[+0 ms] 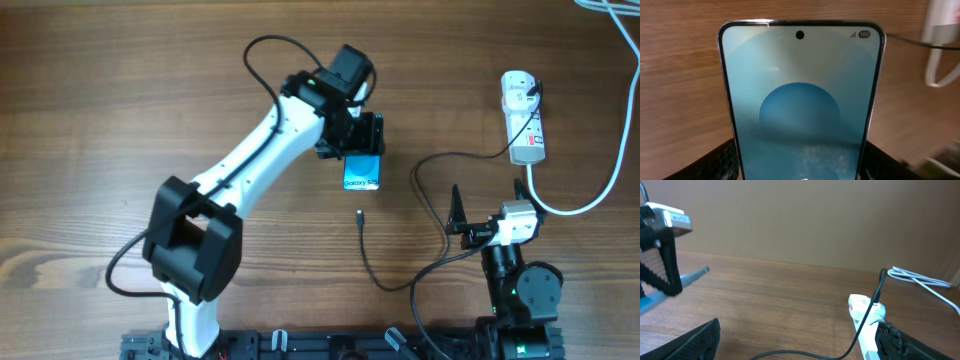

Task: Plug charger to phone and switch on socket
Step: 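Lift the phone with the left gripper and tilt it upright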

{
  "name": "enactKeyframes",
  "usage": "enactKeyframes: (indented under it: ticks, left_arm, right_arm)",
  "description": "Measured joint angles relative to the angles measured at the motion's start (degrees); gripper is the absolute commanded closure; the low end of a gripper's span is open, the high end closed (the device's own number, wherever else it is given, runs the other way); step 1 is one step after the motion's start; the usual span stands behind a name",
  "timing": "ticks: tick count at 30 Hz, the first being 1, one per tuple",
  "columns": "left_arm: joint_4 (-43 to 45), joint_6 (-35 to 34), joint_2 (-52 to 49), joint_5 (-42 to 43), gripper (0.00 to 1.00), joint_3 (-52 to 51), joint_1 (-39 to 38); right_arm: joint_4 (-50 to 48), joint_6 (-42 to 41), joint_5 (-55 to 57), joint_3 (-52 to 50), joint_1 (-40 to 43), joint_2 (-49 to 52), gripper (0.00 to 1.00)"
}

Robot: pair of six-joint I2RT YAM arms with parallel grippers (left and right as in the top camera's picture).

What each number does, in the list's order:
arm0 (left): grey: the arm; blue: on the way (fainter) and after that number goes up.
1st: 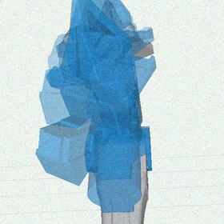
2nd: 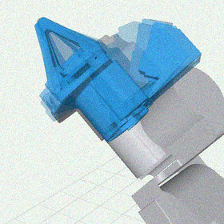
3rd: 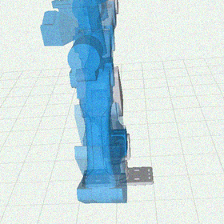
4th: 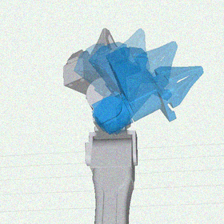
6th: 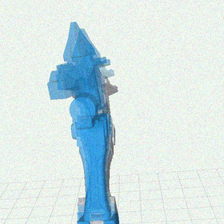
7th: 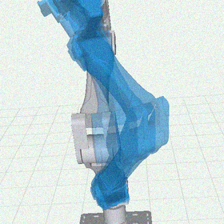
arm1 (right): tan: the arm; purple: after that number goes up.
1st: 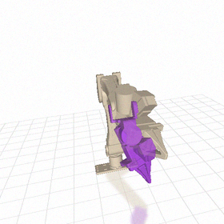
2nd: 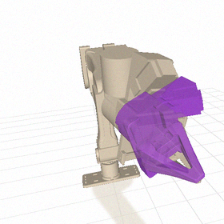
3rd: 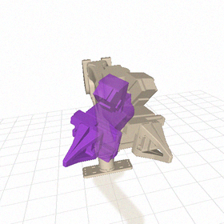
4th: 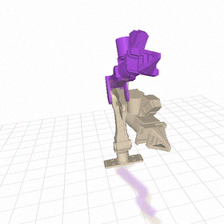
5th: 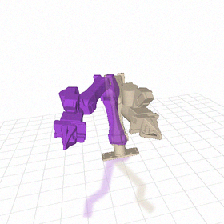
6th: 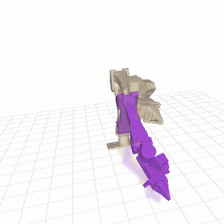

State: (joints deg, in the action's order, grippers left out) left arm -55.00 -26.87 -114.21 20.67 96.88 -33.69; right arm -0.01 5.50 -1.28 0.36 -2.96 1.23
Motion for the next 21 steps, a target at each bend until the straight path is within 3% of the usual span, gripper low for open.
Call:
enactKeyframes:
  ticks: [15, 21]
  left_arm:
    - [0.0, -5.42, 0.35, 45.4, 0.31, 0.0, 16.65]
    - [0.04, -12.76, 0.44, 53.0, 0.27, 0.0, 20.65]
  right_arm:
    - [0.0, 0.0, 0.0, 0.0, 0.0, 0.0, 0.0]
    - [0.0, 0.0, 0.0, 0.0, 0.0, 0.0, 0.0]
